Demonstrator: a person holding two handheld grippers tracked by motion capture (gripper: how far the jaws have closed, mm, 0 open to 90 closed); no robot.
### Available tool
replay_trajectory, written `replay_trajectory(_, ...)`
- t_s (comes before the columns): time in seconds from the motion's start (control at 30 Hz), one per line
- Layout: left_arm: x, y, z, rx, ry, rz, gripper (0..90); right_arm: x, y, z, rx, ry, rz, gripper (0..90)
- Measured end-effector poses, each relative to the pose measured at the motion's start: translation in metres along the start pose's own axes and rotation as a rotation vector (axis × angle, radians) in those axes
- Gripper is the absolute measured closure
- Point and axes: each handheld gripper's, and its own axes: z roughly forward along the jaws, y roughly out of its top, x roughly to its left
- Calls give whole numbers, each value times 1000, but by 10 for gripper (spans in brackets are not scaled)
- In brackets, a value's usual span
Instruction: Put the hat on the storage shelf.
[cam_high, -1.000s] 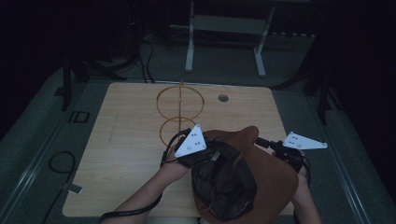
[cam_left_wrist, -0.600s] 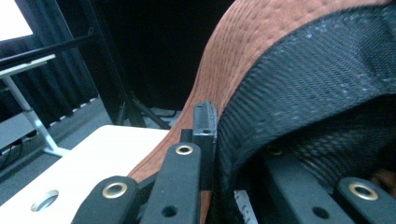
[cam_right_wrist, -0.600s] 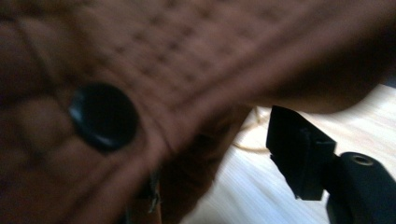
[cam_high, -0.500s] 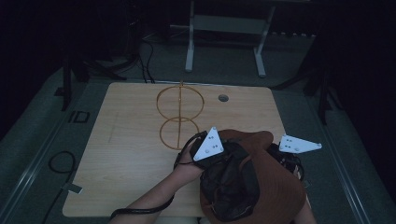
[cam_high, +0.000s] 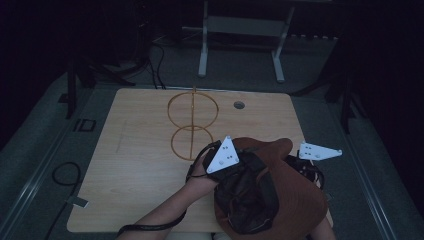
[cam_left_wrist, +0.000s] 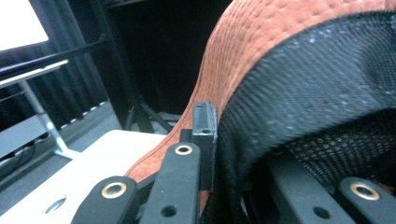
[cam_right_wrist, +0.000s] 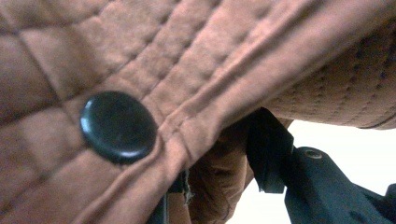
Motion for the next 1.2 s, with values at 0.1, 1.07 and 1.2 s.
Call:
replay_trajectory(0.1,2,2,-1,6,-22,-6,817,-1,-1,-2,-2,18,-11,644)
replay_trajectory(1.07,22,-11,-36,68,89,-45,504,-15,16,-40,-111,-87,38,890)
replay_trajectory(1.2,26,-23,-50,88,112,-71,479,-19,23,-45,-131,-120,44,890)
